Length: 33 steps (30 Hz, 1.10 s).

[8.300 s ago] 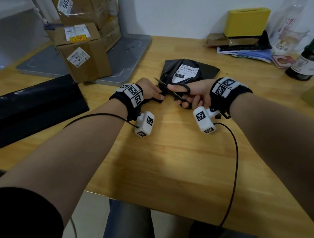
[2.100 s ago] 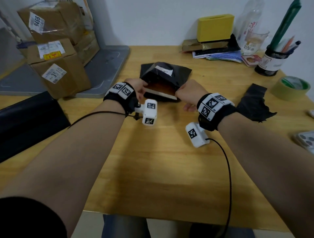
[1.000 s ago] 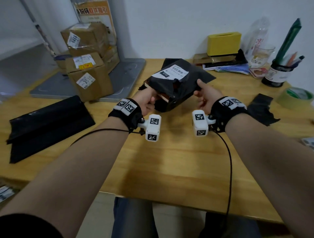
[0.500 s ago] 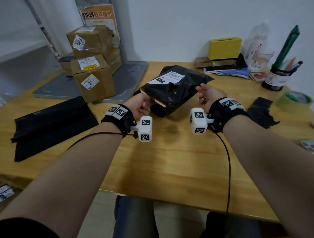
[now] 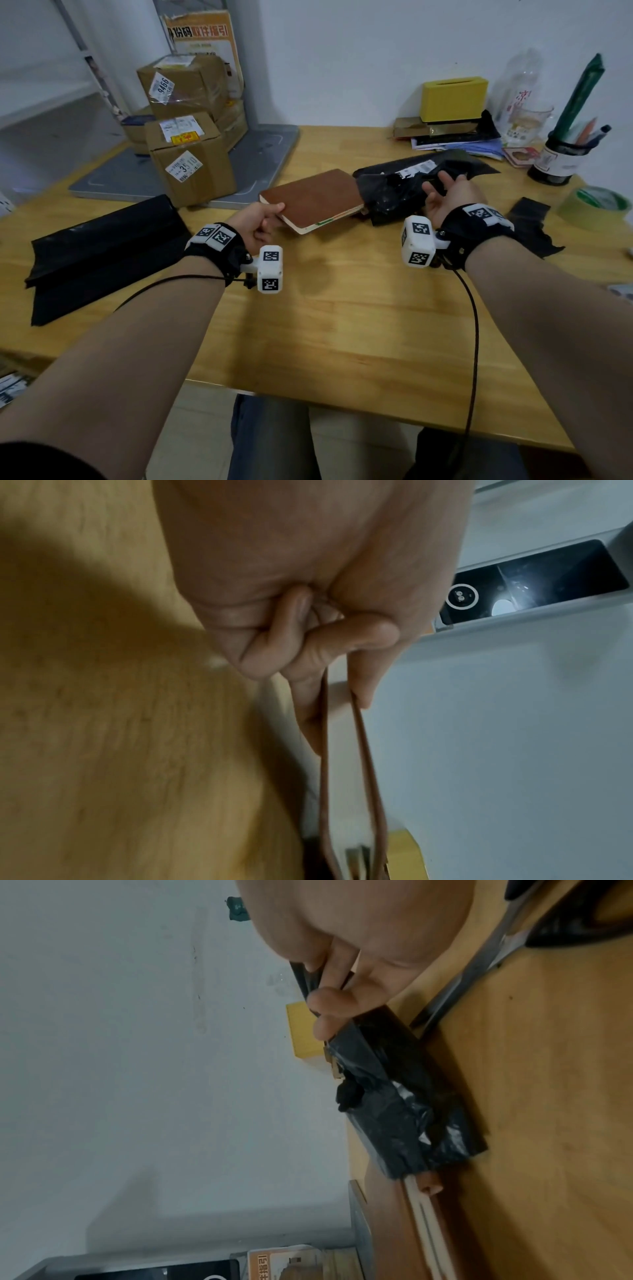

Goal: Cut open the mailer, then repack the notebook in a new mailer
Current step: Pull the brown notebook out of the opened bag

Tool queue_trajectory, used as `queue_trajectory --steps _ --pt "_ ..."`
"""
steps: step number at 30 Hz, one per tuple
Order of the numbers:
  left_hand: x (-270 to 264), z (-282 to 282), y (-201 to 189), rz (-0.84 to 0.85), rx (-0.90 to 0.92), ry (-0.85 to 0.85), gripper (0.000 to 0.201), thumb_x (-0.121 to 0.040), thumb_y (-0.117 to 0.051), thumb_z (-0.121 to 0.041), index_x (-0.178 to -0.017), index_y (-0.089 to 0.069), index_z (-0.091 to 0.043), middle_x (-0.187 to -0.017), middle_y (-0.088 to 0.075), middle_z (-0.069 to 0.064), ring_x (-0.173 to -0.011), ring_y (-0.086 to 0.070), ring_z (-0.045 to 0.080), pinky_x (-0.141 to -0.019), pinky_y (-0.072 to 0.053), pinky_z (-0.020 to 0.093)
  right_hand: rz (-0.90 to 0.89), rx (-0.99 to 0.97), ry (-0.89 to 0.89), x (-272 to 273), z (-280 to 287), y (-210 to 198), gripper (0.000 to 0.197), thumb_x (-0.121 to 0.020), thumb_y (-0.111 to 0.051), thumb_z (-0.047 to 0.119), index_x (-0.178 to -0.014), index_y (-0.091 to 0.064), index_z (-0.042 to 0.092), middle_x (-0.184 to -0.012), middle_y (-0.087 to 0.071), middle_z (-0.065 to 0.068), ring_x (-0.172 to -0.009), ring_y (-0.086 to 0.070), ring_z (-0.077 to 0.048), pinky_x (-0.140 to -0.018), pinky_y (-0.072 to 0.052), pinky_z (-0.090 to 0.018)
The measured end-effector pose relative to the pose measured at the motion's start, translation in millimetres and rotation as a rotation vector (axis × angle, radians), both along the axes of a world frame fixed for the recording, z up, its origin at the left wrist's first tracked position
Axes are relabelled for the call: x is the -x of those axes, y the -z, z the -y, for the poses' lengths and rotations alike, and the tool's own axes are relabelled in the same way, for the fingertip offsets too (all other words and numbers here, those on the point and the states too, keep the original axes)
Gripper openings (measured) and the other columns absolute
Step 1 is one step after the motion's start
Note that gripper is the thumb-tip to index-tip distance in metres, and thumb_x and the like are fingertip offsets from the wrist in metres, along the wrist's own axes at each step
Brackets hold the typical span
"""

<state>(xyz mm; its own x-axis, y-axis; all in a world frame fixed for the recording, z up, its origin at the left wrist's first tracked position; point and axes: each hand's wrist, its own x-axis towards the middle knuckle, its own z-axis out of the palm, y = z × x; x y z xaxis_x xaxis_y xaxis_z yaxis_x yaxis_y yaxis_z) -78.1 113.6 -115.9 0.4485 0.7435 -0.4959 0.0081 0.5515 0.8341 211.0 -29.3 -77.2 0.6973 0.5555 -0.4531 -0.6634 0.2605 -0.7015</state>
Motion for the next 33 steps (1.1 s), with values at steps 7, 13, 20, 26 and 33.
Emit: queue_trajectory --steps 7,13,20,26,33 --pt "3.6 -12.7 6.6 0.088 0.032 -0.333 0.014 -0.096 -0.061 -0.023 -0.087 -0.052 -0.018 -0.065 -0.049 -0.005 -0.031 -0.034 0.001 -0.03 -0.018 0.017 -0.013 0.115 -0.131 -7.5 1.2 6.9 0.043 -0.109 -0.028 0.025 -0.11 -0.069 0.01 -0.092 -0.059 -0.009 -0.067 -0.054 -0.015 -0.043 -0.045 -0.017" --pt "-4.2 -10.1 -10.6 0.285 -0.026 -0.438 0.009 -0.096 -0.062 -0.026 -0.095 -0.054 -0.02 -0.055 -0.044 -0.008 -0.04 -0.032 0.002 -0.037 -0.018 0.018 0.077 0.197 -0.38 1.3 4.9 7.8 0.038 -0.11 -0.031 0.022 -0.106 -0.062 0.001 -0.106 -0.067 -0.003 -0.07 -0.048 -0.014 -0.052 -0.046 -0.018" --pt "-29.1 2.2 -42.0 0.392 -0.068 -0.39 0.009 -0.096 -0.062 -0.024 -0.092 -0.054 -0.022 -0.062 -0.047 -0.008 -0.039 -0.032 0.002 -0.036 -0.019 0.018 0.168 0.252 -0.647 20.2 13.2 2.2 0.026 -0.108 -0.04 0.017 -0.093 -0.057 0.005 -0.099 -0.068 -0.008 -0.072 -0.054 -0.016 -0.063 -0.048 -0.023" --pt "-54.2 18.2 -53.4 0.362 -0.109 -0.271 0.008 -0.096 -0.062 -0.023 -0.093 -0.056 -0.019 -0.051 -0.052 -0.007 -0.038 -0.034 0.002 -0.035 -0.021 0.018 0.39 0.245 -0.453 26.4 2.1 -9.5 0.017 -0.097 -0.062 0.029 -0.103 -0.06 0.013 -0.087 -0.06 -0.005 -0.055 -0.046 -0.014 -0.045 -0.037 -0.02" --pt "-113.4 48.6 -61.0 0.31 -0.095 -0.211 0.018 -0.095 -0.063 -0.022 -0.081 -0.053 -0.018 -0.058 -0.038 -0.007 -0.035 -0.032 0.001 -0.031 -0.019 0.016 0.674 0.185 -0.804 36.5 1.3 -39.4 0.045 -0.088 -0.07 0.056 -0.116 -0.066 0.021 -0.097 -0.075 0.002 -0.054 -0.055 -0.011 -0.048 -0.042 -0.02"
